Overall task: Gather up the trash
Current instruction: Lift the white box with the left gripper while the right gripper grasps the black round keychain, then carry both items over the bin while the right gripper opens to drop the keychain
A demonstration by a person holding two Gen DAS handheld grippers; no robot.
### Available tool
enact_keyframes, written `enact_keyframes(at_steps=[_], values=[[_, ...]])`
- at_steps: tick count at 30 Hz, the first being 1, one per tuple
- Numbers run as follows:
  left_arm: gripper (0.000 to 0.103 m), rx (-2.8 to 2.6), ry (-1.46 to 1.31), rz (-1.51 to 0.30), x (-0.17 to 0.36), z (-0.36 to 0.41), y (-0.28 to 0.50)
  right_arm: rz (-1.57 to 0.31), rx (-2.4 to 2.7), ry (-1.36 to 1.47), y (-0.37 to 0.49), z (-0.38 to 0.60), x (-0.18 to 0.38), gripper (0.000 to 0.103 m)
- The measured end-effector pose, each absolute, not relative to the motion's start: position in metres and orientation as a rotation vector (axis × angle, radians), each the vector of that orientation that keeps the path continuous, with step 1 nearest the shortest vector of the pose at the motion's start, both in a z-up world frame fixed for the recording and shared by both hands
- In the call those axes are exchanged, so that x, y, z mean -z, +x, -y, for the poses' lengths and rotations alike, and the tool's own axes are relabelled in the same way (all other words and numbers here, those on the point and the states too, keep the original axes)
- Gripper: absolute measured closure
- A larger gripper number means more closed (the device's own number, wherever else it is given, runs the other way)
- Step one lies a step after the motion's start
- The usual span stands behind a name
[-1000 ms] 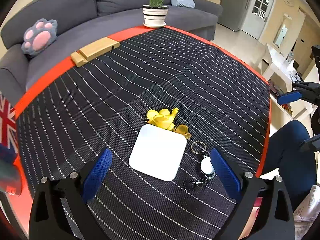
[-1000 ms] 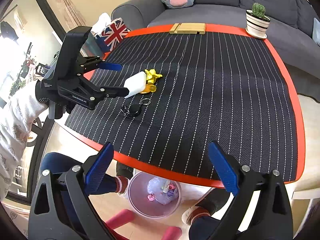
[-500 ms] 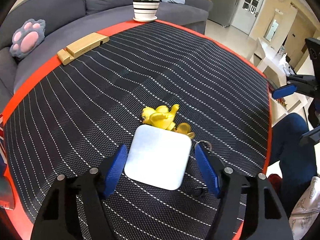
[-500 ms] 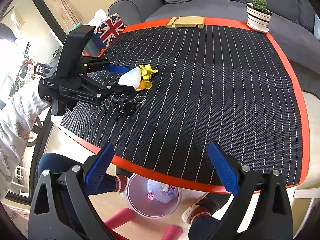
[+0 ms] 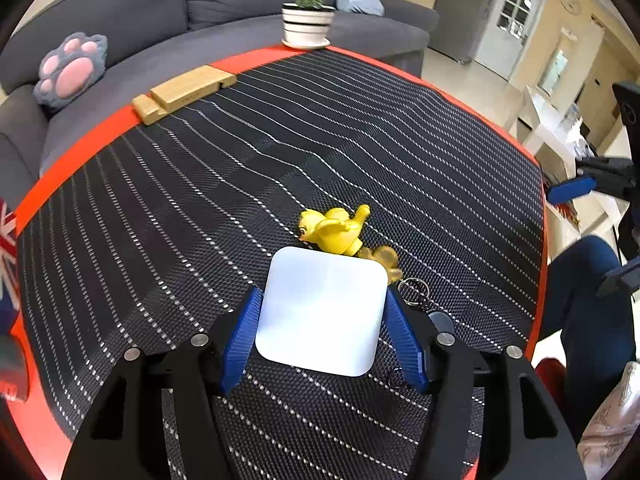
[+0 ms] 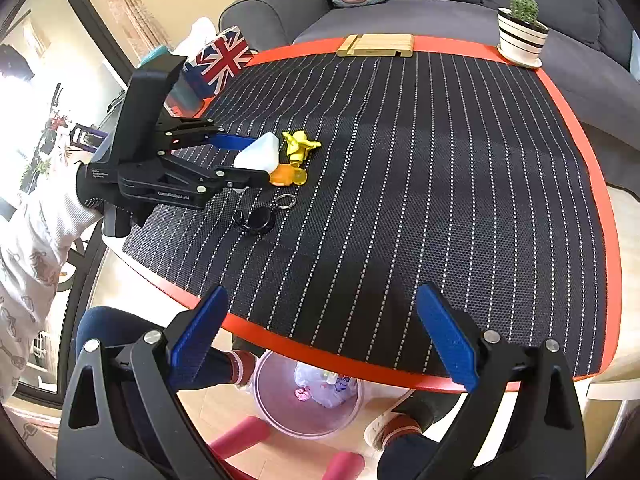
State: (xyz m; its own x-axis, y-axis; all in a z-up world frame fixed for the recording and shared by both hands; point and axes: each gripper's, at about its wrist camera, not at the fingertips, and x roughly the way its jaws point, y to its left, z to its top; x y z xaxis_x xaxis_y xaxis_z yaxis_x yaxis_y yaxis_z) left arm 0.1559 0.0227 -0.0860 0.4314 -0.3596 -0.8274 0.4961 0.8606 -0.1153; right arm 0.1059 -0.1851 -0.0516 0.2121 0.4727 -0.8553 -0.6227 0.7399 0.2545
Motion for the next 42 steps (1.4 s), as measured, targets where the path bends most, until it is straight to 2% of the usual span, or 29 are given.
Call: enact_keyframes(at_steps=[16,27,37,42], values=[[0.043,0.363,0.024,-0.958,0.044,-0.046,0.112,-1.110,-0.859,-0.259,0.111,0.129,0.051,0.009],[0.043,0.303,-0.030,-0.942,0.034,-0.068,0.088,-1.226,-0.781,-0.311,0.127,0.075,0.078,0.010],[0.043,0.289,-0.069,-0.920,0.034,-0.080,0.072,-1.365,-0.642,-0.258,0.148,0.054,0.101,0.036],[0.043,0.288,-0.079,-0.908,0.034,-0.084,0.066,-1.366,-0.610,-0.276,0.146,0.047,0.100,0.043]])
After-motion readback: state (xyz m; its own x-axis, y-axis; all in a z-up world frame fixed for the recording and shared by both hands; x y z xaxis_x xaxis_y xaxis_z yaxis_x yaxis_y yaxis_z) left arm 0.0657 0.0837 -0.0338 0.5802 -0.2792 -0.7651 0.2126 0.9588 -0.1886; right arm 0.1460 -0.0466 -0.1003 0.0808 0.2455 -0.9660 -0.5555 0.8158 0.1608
